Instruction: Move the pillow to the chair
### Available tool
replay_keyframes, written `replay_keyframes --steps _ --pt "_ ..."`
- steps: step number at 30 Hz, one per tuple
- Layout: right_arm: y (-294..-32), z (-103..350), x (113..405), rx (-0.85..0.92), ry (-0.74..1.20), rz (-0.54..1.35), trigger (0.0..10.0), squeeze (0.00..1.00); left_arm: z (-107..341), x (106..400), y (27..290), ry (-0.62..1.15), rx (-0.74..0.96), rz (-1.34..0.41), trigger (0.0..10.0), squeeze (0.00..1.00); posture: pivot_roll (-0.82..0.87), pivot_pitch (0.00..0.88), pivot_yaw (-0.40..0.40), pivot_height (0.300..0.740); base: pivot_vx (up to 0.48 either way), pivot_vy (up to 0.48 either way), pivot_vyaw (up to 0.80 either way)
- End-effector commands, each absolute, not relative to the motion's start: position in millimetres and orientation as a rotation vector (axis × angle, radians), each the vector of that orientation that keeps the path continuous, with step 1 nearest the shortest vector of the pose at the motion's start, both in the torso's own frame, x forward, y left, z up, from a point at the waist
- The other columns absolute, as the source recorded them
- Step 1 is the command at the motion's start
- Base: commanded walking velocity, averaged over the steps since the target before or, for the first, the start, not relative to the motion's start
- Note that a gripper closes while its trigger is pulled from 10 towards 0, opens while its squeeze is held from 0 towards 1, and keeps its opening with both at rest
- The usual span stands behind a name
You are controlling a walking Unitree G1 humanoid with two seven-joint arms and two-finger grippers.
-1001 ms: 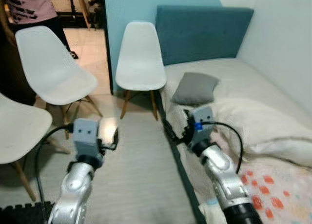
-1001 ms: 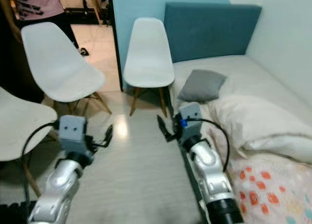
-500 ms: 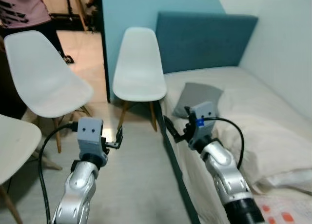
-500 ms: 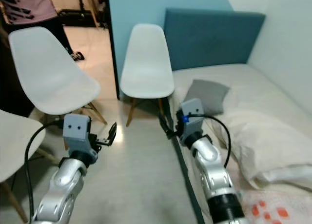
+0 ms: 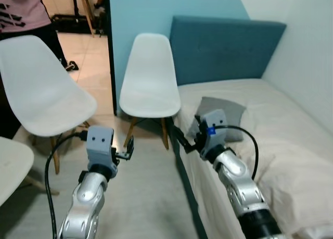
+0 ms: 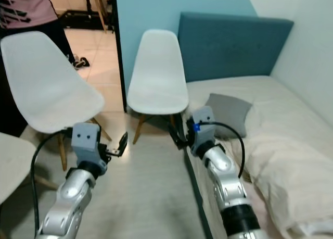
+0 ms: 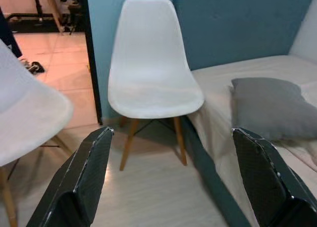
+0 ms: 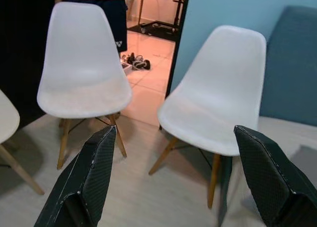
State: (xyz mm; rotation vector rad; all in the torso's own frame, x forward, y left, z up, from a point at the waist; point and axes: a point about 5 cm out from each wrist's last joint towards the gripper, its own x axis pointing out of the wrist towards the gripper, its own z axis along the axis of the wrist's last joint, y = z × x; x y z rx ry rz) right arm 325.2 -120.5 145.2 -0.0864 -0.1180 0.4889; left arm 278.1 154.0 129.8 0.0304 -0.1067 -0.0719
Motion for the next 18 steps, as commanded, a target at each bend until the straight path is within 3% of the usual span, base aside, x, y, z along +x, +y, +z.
replay_keyframes --steps 1,18 --pt "-115.6 147.4 325.1 -0.095 -0.129 0.512 10.0 0.00 127.0 277.4 155.2 -0.098 0.036 -0.066 10.0 0.00 0.06 0.000 -0.128 0.735 0.412 0.000 0.00" --pt "-115.4 142.7 324.2 -0.092 -0.111 0.509 10.0 0.00 123.8 276.0 157.4 -0.079 0.061 -0.073 10.0 0.00 0.06 0.000 -0.118 0.735 0.416 0.000 0.00"
